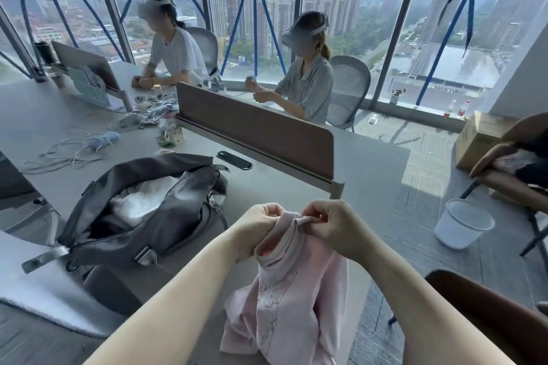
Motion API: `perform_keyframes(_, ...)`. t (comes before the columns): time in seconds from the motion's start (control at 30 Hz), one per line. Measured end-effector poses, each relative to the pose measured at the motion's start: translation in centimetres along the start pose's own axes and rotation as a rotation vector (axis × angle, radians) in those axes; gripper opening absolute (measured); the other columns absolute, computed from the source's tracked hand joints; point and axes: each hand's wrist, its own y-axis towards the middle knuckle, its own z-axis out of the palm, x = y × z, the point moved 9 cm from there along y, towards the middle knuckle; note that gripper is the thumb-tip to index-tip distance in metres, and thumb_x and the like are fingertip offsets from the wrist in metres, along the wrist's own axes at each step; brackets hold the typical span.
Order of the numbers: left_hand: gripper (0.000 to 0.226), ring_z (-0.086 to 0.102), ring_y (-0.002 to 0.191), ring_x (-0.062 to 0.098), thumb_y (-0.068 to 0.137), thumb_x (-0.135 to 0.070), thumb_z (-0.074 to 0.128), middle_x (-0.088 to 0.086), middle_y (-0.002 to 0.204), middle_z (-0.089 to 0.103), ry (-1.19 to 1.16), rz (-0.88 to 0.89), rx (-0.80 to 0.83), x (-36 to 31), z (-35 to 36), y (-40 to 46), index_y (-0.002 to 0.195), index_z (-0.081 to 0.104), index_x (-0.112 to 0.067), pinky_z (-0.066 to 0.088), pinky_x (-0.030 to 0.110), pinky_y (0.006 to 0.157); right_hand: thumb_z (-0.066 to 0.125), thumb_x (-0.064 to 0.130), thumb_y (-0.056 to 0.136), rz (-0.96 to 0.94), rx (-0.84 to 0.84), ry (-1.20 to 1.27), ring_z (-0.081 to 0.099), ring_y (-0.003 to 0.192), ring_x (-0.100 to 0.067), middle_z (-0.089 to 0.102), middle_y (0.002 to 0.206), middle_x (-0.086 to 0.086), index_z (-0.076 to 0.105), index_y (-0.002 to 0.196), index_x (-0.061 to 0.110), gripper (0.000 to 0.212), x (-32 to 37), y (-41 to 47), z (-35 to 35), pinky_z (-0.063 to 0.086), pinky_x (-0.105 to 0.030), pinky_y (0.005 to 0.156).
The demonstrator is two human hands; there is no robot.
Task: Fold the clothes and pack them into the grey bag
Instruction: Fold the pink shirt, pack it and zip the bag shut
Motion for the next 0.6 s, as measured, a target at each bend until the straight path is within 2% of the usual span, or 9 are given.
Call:
perform_keyframes(0.1, 0.013, 0.058, 0.067, 0.012, 0.085, -0.020, 0.072, 0.006, 0.080, 0.064, -0.038, -0.006, 0.038, 0.1, -0.5, 0.0, 0.086, 0.065, -0.010, 0.046, 0.020, 0.061, 0.072, 0.036, 0.076, 0.018, -0.053, 0.001, 0.049, 0.060, -0.002, 0.059, 0.061, 0.010, 0.067, 0.072, 0.017, 0.020, -0.1, -0.2, -0.4, 0.042, -0.025, 0.060)
perform_keyframes(0.17, 0.025, 0.062, 0.084, 0.017, 0.087, -0.033, 0.061, 0.008, 0.094, 0.068, -0.137, -0.033, 0.104, 0.6, -0.8, 0.0, 0.098, 0.072, -0.012, 0.045, 0.028, 0.076, 0.067, 0.036, 0.077, 0.060, -0.118, 0.037, 0.042, 0.055, -0.004, 0.052, 0.056, 0.009, 0.063, 0.071, 0.016, 0.021, -0.7, -0.1, -1.2, 0.036, -0.023, 0.053)
perform_keyframes(0.23, 0.042, 0.064, 0.093, 0.015, 0.086, -0.045, 0.056, 0.003, 0.104, 0.070, -0.140, -0.028, 0.165, 0.6, -0.5, -0.1, 0.113, 0.069, -0.016, 0.046, 0.029, 0.083, 0.067, 0.022, 0.081, 0.095, -0.191, 0.090, 0.035, 0.054, -0.005, 0.042, 0.056, 0.012, 0.057, 0.073, 0.010, 0.018, -1.3, 0.2, -2.2, 0.030, -0.024, 0.052)
perform_keyframes(0.27, 0.047, 0.065, 0.093, 0.012, 0.080, -0.045, 0.062, 0.001, 0.106, 0.071, -0.060, 0.015, 0.171, 0.4, -0.4, -0.1, 0.117, 0.067, -0.017, 0.048, 0.025, 0.082, 0.067, 0.016, 0.081, 0.105, -0.214, 0.113, 0.034, 0.055, -0.005, 0.040, 0.058, 0.012, 0.055, 0.074, 0.006, 0.017, -1.5, 0.4, -2.5, 0.030, -0.025, 0.053)
perform_keyframes(0.33, 0.048, 0.064, 0.093, 0.008, 0.070, -0.021, 0.075, -0.003, 0.105, 0.071, 0.103, 0.137, 0.131, -0.4, 0.1, 0.1, 0.117, 0.068, -0.013, 0.052, 0.024, 0.083, 0.068, 0.010, 0.084, 0.113, -0.216, 0.157, 0.036, 0.057, -0.006, 0.044, 0.060, 0.010, 0.056, 0.077, 0.005, 0.015, -1.6, 0.9, -2.8, 0.031, -0.024, 0.055)
perform_keyframes(0.4, 0.042, 0.062, 0.089, 0.007, 0.064, -0.004, 0.072, -0.001, 0.097, 0.070, 0.160, 0.213, 0.040, -1.3, -0.2, 0.3, 0.105, 0.073, -0.007, 0.052, 0.028, 0.086, 0.071, 0.013, 0.086, 0.111, -0.186, 0.188, 0.040, 0.059, -0.007, 0.050, 0.062, 0.009, 0.063, 0.081, 0.010, 0.010, -1.6, 1.1, -3.0, 0.034, -0.024, 0.057)
perform_keyframes(0.5, 0.029, 0.063, 0.084, 0.008, 0.069, -0.004, 0.072, 0.002, 0.093, 0.073, 0.130, 0.265, -0.055, -3.1, -1.3, 0.4, 0.097, 0.077, -0.008, 0.053, 0.027, 0.081, 0.071, 0.017, 0.089, 0.056, -0.219, 0.192, 0.042, 0.060, -0.008, 0.053, 0.064, 0.005, 0.068, 0.085, 0.019, 0.005, -0.5, 0.8, -4.3, 0.034, -0.026, 0.057)
perform_keyframes(0.6, 0.014, 0.063, 0.073, 0.003, 0.080, 0.001, 0.073, -0.004, 0.081, 0.073, 0.070, 0.321, -0.103, -4.7, -2.0, 0.3, 0.091, 0.076, -0.008, 0.050, 0.015, 0.066, 0.072, 0.018, 0.088, 0.008, -0.289, 0.173, 0.039, 0.056, -0.006, 0.048, 0.064, 0.001, 0.065, 0.098, 0.030, 0.017, 1.2, 0.6, -5.8, 0.033, -0.018, 0.052)
